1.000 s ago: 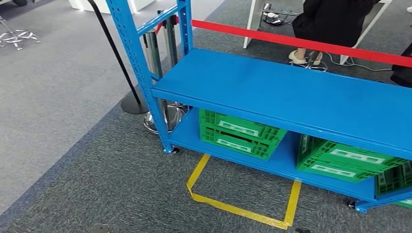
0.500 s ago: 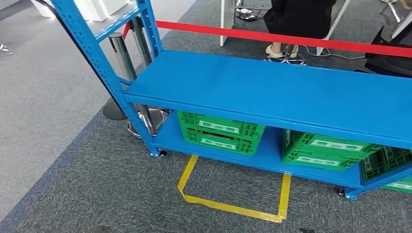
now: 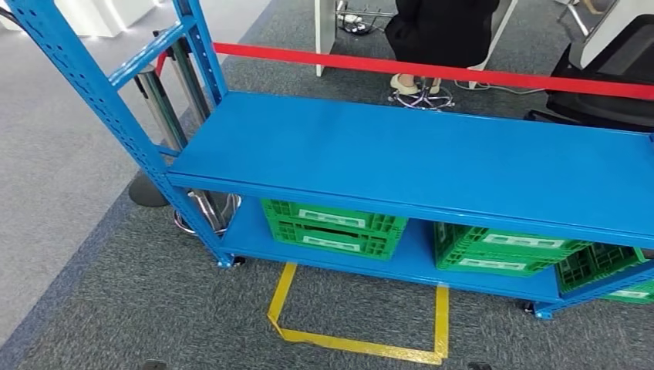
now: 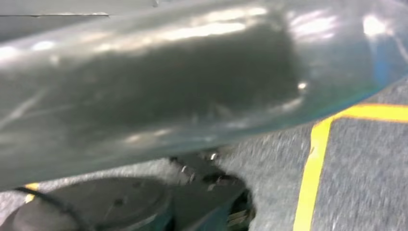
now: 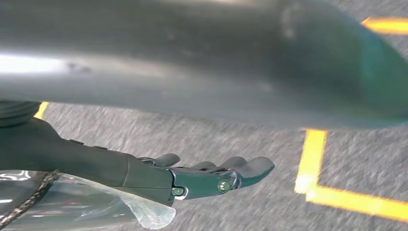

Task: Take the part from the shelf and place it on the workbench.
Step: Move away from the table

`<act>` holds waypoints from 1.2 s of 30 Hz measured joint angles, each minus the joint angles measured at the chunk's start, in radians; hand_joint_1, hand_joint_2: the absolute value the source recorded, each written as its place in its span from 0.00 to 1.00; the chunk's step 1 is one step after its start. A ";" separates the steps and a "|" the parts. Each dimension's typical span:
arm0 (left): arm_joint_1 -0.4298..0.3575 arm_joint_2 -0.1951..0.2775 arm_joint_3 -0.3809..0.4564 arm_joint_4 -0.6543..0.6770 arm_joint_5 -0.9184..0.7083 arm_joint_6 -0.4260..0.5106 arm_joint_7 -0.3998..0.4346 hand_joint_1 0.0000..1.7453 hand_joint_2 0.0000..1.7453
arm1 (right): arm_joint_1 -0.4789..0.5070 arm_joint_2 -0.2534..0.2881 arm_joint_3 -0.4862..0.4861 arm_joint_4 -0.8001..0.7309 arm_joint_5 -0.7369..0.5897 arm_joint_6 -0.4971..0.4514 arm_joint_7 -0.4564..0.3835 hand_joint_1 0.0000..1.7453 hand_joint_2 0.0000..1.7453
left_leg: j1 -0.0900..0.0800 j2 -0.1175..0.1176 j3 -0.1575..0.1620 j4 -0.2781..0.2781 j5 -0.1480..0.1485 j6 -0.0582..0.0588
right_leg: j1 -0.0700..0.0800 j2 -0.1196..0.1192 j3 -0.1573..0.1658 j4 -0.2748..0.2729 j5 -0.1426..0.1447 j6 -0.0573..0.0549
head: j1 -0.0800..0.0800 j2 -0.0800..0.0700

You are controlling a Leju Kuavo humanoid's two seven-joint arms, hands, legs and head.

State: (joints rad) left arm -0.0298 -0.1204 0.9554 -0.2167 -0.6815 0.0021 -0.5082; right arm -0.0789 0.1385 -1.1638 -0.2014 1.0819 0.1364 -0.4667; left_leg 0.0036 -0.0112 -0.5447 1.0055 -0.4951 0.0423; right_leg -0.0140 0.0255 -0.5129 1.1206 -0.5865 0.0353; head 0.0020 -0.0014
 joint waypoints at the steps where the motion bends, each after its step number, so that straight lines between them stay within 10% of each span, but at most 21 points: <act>1: 0.000 0.001 0.000 0.000 -0.001 0.000 0.000 0.00 0.00 | -0.002 0.000 0.000 0.000 0.001 0.011 0.001 0.00 0.00 | -0.001 0.004 0.012 -0.001 -0.011 0.003 | 0.001 -0.010 -0.045 0.061 -0.018 0.001 | 0.001 0.000; 4: 0.001 0.001 0.000 0.000 -0.007 -0.001 0.000 0.00 0.00 | 0.005 0.000 0.001 0.001 0.006 0.047 0.003 0.00 0.00 | -0.003 0.010 0.058 -0.002 -0.051 0.004 | 0.001 -0.016 -0.153 0.147 -0.051 0.006 | 0.001 0.000; 9: 0.002 0.002 0.000 0.001 -0.008 0.000 0.000 0.00 0.00 | 0.015 -0.001 0.002 0.001 0.012 0.070 0.000 0.00 0.00 | -0.003 0.014 0.137 -0.001 -0.117 -0.010 | 0.010 -0.034 -0.151 -0.045 0.134 -0.012 | -0.004 0.000; 12: -0.001 0.002 0.001 0.002 -0.002 -0.002 -0.002 0.00 0.00 | 0.014 -0.002 0.007 0.002 0.014 0.066 -0.001 0.00 0.00 | -0.002 0.016 0.148 0.005 -0.121 -0.031 | 0.016 -0.032 -0.138 -0.059 0.138 -0.035 | -0.008 0.000; 15: -0.009 0.001 0.001 0.002 -0.002 -0.002 -0.005 0.00 0.00 | 0.011 -0.003 0.010 0.001 0.014 0.056 -0.002 0.00 0.00 | 0.000 0.015 0.083 0.127 -0.115 -0.047 | 0.007 -0.027 -0.101 -0.088 0.127 -0.048 | -0.012 0.000; 19: -0.008 0.000 0.001 0.002 -0.003 -0.004 -0.008 0.00 0.00 | 0.010 -0.004 0.012 0.002 0.014 0.053 -0.001 0.00 0.00 | 0.007 0.014 -0.052 0.284 -0.191 -0.059 | 0.005 -0.017 -0.058 -0.099 0.101 -0.055 | -0.014 0.000; 23: -0.008 0.000 0.002 0.002 -0.008 -0.008 -0.016 0.00 0.00 | 0.011 -0.003 0.017 0.002 0.016 0.050 -0.002 0.00 0.00 | 0.004 0.013 -0.034 0.098 -0.031 -0.051 | 0.006 -0.010 -0.023 -0.098 0.077 -0.047 | -0.013 0.000; 26: -0.008 0.001 0.002 0.002 -0.010 -0.008 -0.017 0.00 0.00 | 0.010 -0.003 0.018 0.002 0.016 0.047 -0.001 0.00 0.00 | -0.002 0.011 -0.029 0.039 -0.025 -0.035 | 0.009 -0.008 -0.023 -0.100 0.068 -0.030 | -0.013 0.000; 30: -0.007 -0.001 0.002 0.002 -0.013 -0.008 -0.018 0.00 0.00 | 0.012 -0.004 0.018 0.002 0.016 0.044 -0.002 0.00 0.00 | 0.000 0.010 -0.024 0.025 0.016 -0.037 | 0.011 -0.010 -0.020 -0.110 0.063 -0.045 | -0.011 0.000; 36: -0.009 -0.002 0.002 0.002 -0.015 -0.008 -0.019 0.00 0.00 | 0.012 -0.003 0.019 0.002 0.016 0.044 -0.002 0.00 0.00 | -0.002 0.009 -0.023 0.025 0.011 -0.026 | 0.010 -0.010 -0.010 -0.122 0.067 -0.029 | -0.011 0.000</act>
State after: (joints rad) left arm -0.0387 -0.1226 0.9579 -0.2144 -0.6966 -0.0064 -0.5276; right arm -0.0665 0.1350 -1.1452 -0.1999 1.0983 0.1808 -0.4685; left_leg 0.0019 -0.0019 -0.5682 1.0309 -0.4846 0.0165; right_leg -0.0041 0.0153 -0.5233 0.9981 -0.5195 0.0058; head -0.0092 -0.0015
